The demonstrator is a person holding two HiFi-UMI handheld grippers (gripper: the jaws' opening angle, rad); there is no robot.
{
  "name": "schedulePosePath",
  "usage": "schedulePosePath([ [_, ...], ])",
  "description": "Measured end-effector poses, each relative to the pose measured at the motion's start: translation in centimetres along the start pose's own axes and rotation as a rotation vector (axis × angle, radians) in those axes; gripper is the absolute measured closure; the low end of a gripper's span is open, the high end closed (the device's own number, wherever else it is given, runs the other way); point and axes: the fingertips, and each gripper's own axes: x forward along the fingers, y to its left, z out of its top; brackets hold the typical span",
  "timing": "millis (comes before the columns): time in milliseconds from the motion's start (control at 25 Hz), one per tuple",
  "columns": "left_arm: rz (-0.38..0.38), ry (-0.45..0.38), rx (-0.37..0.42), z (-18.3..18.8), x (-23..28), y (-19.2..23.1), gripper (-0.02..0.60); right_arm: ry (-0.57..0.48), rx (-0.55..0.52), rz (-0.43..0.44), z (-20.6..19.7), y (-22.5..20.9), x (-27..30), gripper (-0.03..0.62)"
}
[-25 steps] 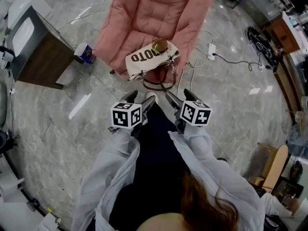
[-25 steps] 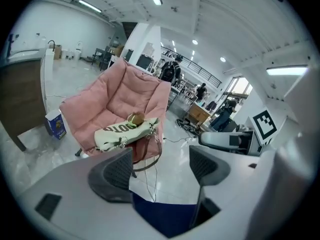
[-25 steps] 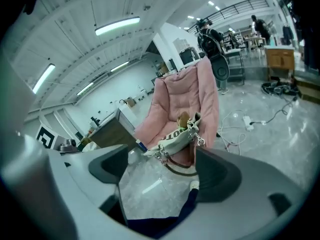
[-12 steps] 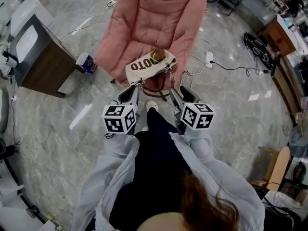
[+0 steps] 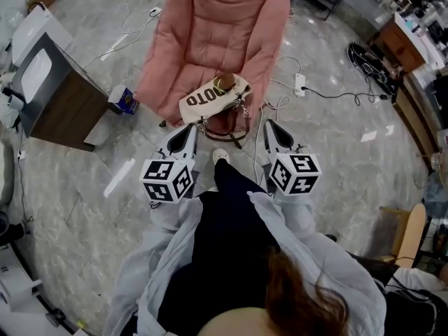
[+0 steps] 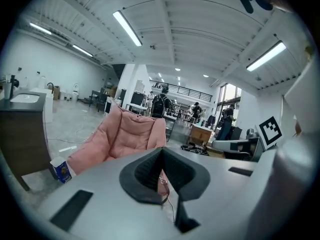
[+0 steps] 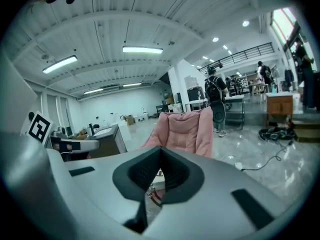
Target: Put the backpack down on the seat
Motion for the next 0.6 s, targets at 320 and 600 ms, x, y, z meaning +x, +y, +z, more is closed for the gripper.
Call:
schedulePosePath([
  [320, 0.000, -0.006, 0.047, 0.1, 0.1, 0.2, 0.566, -0.025, -0.031, -0.015, 0.9, -1.1, -1.0, 0.586],
  [600, -0.003, 0.007, 0.045, -0.6, 0.3, 0.0, 0.566, 0.005, -0.043, 0.003, -0.1, -0.7, -0.6, 0.586],
])
